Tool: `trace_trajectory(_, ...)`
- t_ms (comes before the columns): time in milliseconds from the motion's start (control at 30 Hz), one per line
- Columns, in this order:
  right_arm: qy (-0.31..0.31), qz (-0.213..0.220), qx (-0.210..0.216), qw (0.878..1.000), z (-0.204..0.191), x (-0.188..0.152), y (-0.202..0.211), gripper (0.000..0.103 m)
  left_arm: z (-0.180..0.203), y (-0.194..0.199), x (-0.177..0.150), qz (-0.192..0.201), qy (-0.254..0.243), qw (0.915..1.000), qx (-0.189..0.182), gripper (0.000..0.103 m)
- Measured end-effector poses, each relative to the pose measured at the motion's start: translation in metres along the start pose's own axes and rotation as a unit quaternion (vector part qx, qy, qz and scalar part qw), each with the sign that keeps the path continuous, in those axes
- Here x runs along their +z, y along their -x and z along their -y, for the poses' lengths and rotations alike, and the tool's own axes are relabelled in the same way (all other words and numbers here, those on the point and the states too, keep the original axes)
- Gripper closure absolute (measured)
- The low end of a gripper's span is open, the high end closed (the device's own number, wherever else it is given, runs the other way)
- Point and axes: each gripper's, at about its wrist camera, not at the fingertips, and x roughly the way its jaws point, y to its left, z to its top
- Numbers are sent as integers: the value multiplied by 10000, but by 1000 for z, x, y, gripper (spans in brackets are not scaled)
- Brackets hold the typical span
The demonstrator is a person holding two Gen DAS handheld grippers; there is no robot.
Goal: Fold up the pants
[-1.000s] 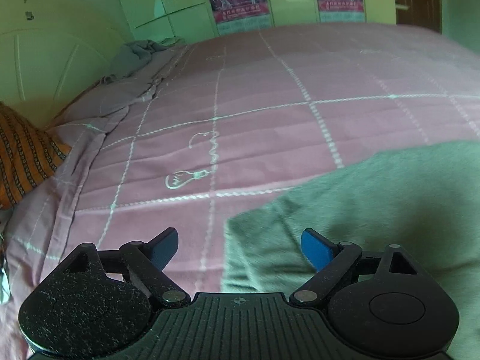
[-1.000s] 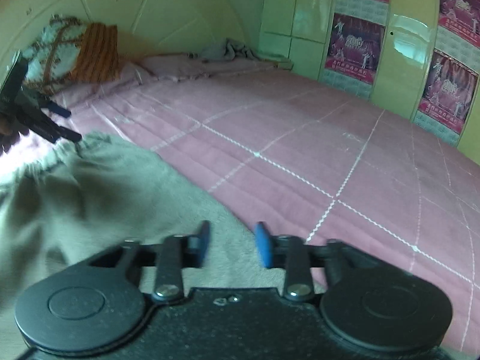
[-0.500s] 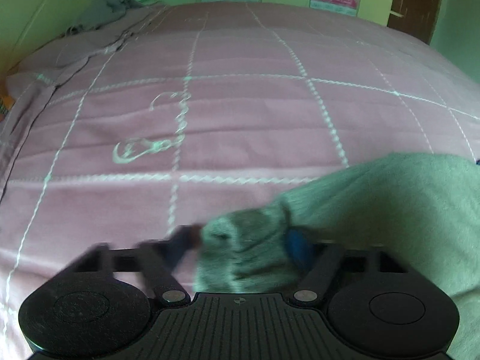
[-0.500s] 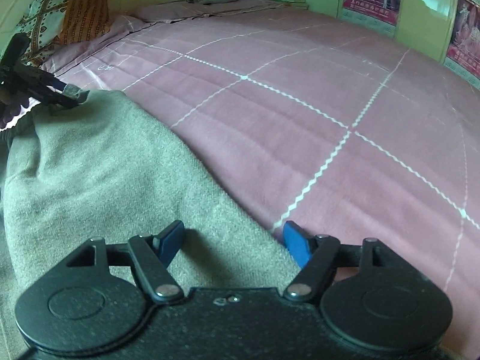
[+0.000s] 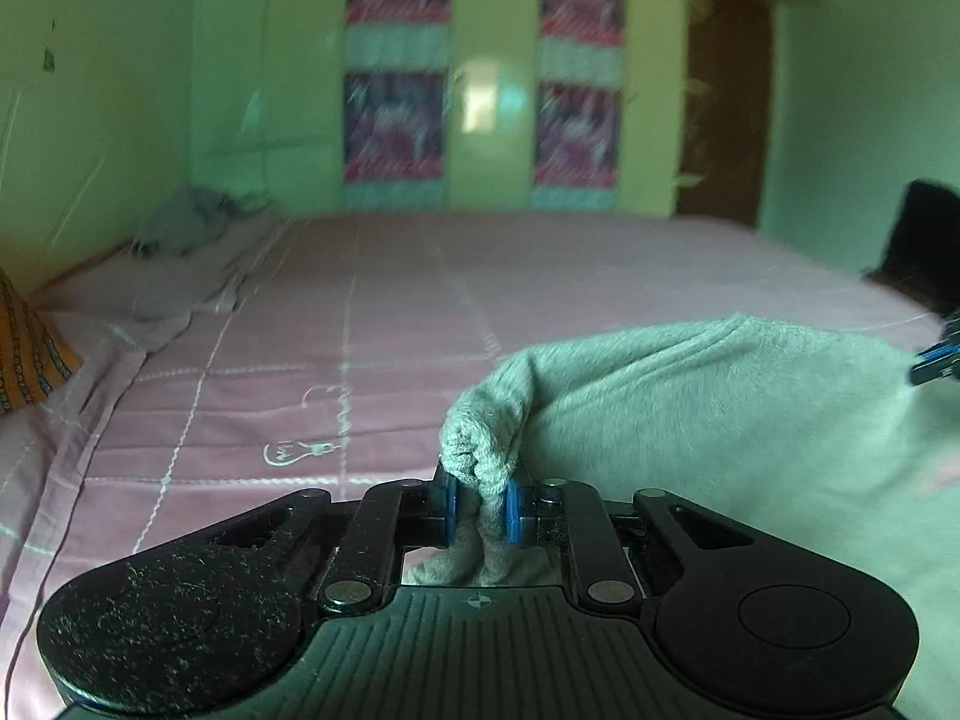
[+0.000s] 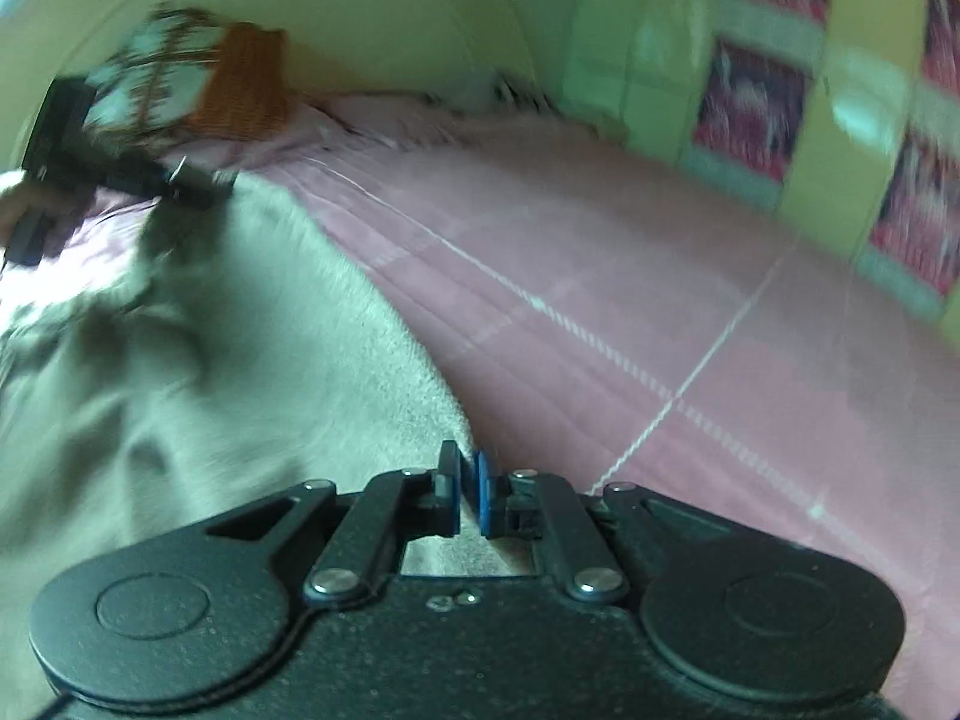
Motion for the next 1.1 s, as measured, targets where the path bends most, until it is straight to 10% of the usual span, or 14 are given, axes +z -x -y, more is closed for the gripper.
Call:
trace_trajectory(200, 429, 234, -58, 9988, -85, -55, 72, 98, 24, 63, -66, -260, 216, 9994, 117, 88)
trace_trajectory(367, -391, -543, -60, 9977, -130, -114, 57, 86, 42, 81, -125, -954, 387, 9915, 792, 87)
trace_trajectory(567, -1897, -102, -112, 9817, -119, -124, 98, 68, 33, 141, -130, -497, 2168, 9708, 898, 33)
trace_trajectory(800, -4151, 251, 218, 9092, -88, -144, 93, 55, 30, 139, -151, -263, 3969, 9172, 215, 35)
trace_trajectory(900, -5008, 206, 369, 8645, -72, -162, 73, 56, 26, 121, -158, -420, 4479, 8930, 146, 56)
trace_trajectory(1100, -5601, 382, 531, 8258, -62, -177, 61, 57, 28, 107, -171, -528, 4699, 8810, 128, 56)
